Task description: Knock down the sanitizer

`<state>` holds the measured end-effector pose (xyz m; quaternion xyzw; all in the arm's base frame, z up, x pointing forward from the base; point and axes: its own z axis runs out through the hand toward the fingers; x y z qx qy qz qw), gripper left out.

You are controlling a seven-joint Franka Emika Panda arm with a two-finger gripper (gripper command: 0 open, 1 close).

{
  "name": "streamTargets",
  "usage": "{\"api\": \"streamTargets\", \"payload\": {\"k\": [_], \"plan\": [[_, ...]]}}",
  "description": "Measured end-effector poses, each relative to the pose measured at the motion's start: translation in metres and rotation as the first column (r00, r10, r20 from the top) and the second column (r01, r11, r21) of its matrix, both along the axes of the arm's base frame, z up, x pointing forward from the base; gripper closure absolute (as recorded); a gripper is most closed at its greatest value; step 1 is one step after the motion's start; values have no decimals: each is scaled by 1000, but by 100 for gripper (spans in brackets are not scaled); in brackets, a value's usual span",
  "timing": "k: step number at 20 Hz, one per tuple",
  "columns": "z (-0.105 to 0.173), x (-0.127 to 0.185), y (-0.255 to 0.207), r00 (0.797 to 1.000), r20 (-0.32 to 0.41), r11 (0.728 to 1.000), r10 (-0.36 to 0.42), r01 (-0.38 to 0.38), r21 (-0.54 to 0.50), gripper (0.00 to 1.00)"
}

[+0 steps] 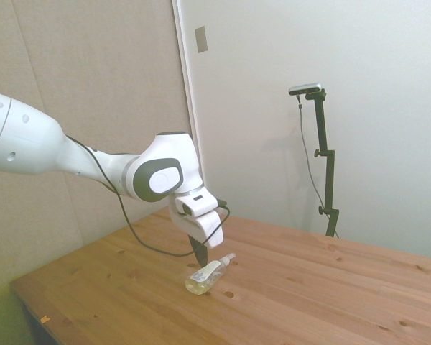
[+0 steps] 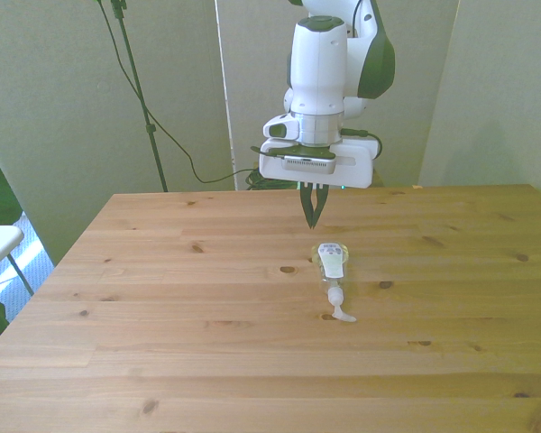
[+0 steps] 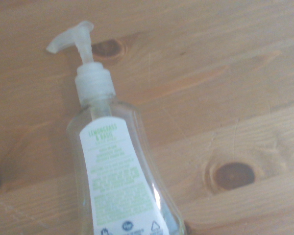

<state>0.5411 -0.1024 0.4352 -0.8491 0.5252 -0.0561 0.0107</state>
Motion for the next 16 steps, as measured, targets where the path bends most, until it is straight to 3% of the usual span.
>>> {"api": "streamTargets", "payload": {"k": [7,8,16], "plan": [[-7,38,11,998,11,998,60,-60,0,100],[-7,41,14,998,12,998,66,-66,-1,0],[-8,31,23,996,1,996,86,-85,-8,0]]}}
